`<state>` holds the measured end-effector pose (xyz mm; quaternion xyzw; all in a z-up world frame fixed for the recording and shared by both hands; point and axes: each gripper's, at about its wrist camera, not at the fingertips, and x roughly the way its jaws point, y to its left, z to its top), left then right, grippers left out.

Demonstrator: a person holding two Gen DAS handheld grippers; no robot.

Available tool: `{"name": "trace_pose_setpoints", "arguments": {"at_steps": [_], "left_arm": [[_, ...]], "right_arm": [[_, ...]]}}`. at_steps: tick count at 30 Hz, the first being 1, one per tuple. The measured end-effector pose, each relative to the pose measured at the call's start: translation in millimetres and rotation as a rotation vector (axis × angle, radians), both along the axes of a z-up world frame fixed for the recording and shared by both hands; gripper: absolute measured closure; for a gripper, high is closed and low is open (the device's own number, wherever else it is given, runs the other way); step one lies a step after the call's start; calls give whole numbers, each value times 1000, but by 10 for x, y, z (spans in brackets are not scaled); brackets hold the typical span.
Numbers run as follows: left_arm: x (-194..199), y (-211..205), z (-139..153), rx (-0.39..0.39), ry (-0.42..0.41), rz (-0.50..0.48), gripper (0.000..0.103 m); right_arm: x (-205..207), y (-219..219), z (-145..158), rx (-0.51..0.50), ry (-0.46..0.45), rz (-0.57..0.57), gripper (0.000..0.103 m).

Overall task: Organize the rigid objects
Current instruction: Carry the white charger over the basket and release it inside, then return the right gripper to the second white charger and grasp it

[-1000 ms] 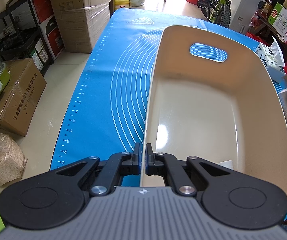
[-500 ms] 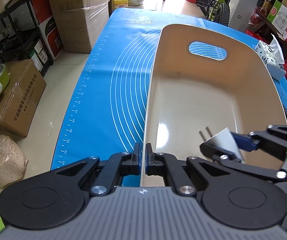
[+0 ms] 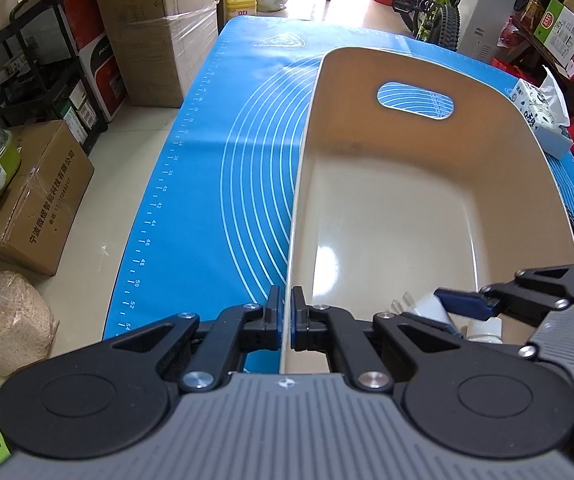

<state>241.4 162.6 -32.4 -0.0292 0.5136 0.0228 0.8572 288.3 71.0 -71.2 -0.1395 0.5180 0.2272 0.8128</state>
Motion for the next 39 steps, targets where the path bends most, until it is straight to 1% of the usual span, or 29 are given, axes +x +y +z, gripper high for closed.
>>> {"name": "trace_pose_setpoints", "arguments": {"at_steps": [1, 3, 5, 7, 9, 12, 15, 18, 23, 26, 30, 35, 39], "left_arm": [[0, -2, 1, -1, 0, 0, 98], [1, -5, 4, 2, 0, -2, 98], [2, -3, 4, 0, 1, -1, 98], [1, -11, 2, 0, 0, -1, 98], [1, -9, 2, 2, 0, -2, 98], [-2, -2, 1, -1, 1, 0, 98], [-2, -1, 1, 0, 1, -1, 98], [-1, 3, 1, -1, 1, 0, 98], [-3, 2, 0, -2, 1, 1, 98], [-4, -2, -2, -4, 1, 0, 98], [-6, -6, -4, -6, 1, 1, 98], [-6, -4, -4, -5, 1, 1, 98], [-10, -8, -3, -4, 1, 1, 98]], "right_arm": [[-11, -15, 25, 8, -16, 1, 65], [-47, -57, 102, 31, -44, 12, 44], [-87, -107, 215, 57, -81, 3, 35], [-101, -170, 352, 86, -114, -6, 34], [-130, -254, 483, 112, -143, -21, 31], [-161, -367, 655, 125, -199, -45, 29], [-155, -541, 808, 148, -231, -69, 28], [-194, -735, 924, 161, -262, -100, 25], [-254, -1072, 1050, 168, -303, -172, 25], [-315, -1303, 1040, 150, -327, -213, 25], [-394, -1636, 902, 104, -348, -249, 25], [-427, -2020, 581, 78, -284, -361, 25], [-430, -2205, 338, 65, -267, -401, 25]]}}
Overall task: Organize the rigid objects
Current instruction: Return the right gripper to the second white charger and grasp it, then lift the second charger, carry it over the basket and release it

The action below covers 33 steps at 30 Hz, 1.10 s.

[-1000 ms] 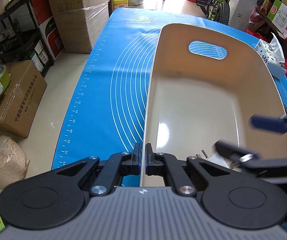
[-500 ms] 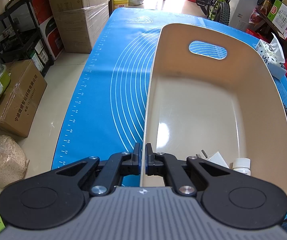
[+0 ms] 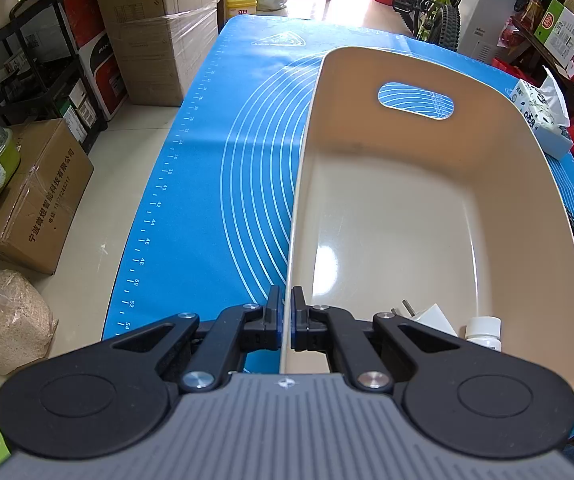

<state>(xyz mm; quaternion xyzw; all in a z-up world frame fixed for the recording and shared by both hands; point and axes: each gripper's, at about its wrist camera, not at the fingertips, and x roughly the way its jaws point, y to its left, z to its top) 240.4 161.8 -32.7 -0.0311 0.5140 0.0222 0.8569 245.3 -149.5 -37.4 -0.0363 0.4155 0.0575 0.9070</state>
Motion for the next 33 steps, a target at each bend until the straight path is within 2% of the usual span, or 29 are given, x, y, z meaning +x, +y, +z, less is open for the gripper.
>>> {"name": "trace_pose_setpoints", "arguments": {"at_steps": [7, 13, 18, 28, 29, 33], "left_arm": [[-1, -2, 1, 3, 1, 0, 98], [-1, -4, 0, 5, 1, 0, 98], [-3, -4, 3, 7, 1, 0, 98], [-3, -5, 3, 7, 1, 0, 98], [-3, -6, 3, 7, 1, 0, 98], [-2, -6, 3, 7, 1, 0, 98]], "right_arm": [[52, 41, -293, -1, 22, -12, 29], [127, 37, -448, -8, 50, -50, 40], [194, 31, -530, 26, 73, -91, 45], [365, 125, -679, 11, 119, -175, 58], [369, 149, -686, 4, 118, -175, 63], [318, 216, -694, -32, 89, -164, 64]]}}
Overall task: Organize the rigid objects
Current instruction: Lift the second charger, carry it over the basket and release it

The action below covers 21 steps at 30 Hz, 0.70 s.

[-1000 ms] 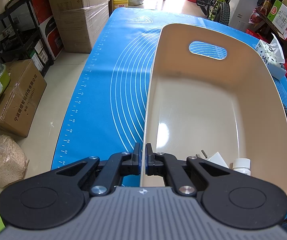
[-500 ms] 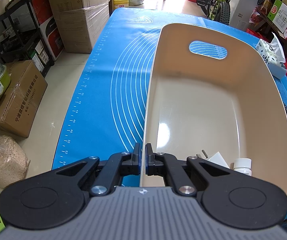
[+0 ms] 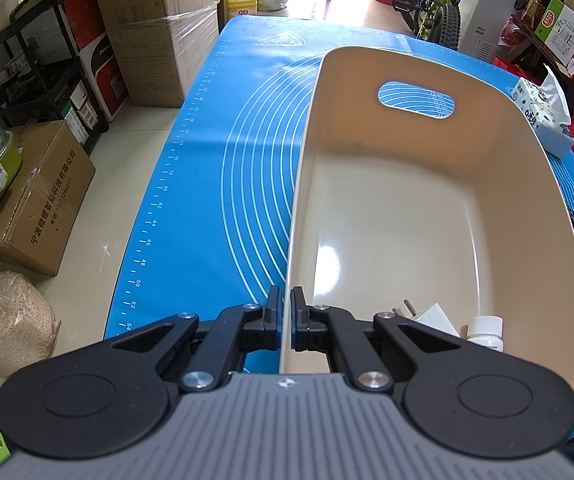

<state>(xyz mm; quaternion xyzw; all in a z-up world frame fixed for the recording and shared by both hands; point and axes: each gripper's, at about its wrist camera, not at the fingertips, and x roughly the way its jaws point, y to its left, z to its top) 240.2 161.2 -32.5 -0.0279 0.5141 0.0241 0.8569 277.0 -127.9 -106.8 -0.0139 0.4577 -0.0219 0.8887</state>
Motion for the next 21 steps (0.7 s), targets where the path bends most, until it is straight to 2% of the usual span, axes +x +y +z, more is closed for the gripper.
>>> {"name": "trace_pose_setpoints", "arguments": {"at_steps": [2, 10, 17, 21], "left_arm": [[0, -1, 0, -1, 0, 0, 98], [1, 4, 2, 0, 0, 0, 98], [1, 3, 1, 0, 0, 0, 98], [1, 5, 1, 0, 0, 0, 98]], "right_arm": [[-32, -24, 0, 10, -5, -8, 71], [-182, -133, 159, 31, -72, -39, 72], [-334, -207, 508, 57, -167, -51, 72], [-385, -135, 712, 46, -219, -14, 72]]}}
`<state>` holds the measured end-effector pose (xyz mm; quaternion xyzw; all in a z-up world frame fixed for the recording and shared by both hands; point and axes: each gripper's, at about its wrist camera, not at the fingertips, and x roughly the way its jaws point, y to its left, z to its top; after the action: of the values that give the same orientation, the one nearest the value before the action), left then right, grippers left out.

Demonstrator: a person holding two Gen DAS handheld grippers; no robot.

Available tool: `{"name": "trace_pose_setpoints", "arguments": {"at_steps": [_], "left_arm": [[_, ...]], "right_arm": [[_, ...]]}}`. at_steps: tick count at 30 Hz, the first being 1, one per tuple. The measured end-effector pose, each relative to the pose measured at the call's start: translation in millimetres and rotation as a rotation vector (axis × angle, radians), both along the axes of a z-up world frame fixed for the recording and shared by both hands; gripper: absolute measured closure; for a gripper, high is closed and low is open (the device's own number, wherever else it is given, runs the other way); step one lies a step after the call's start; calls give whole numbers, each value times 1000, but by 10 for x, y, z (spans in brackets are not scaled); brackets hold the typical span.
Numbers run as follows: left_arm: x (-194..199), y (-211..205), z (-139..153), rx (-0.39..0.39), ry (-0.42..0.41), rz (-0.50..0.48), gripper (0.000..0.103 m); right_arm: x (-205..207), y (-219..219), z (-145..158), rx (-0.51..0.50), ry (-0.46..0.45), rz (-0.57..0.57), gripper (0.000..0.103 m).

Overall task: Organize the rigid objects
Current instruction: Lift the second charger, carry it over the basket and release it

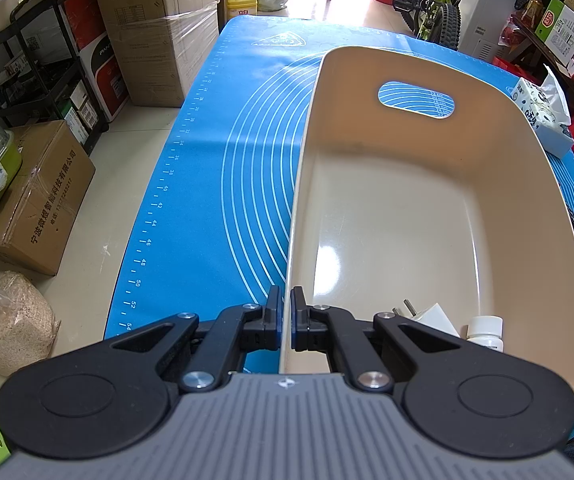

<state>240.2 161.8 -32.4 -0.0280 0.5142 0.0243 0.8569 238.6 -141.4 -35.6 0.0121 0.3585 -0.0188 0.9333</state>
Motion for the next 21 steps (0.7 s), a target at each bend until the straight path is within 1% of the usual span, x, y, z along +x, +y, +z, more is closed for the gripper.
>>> {"name": "trace_pose_setpoints", "arguments": {"at_steps": [6, 11, 16, 21], "left_arm": [[2, -5, 0, 0, 0, 0, 98], [1, -3, -1, 0, 0, 0, 98], [1, -4, -1, 1, 0, 0, 98], [3, -5, 0, 3, 0, -1, 98]], "right_arm": [[-32, 211, 372, 13, -98, 73, 72], [2, 491, 621, 27, -152, 164, 72], [118, 782, 727, 33, -157, 259, 71], [190, 1087, 717, 28, -142, 329, 71]]}}
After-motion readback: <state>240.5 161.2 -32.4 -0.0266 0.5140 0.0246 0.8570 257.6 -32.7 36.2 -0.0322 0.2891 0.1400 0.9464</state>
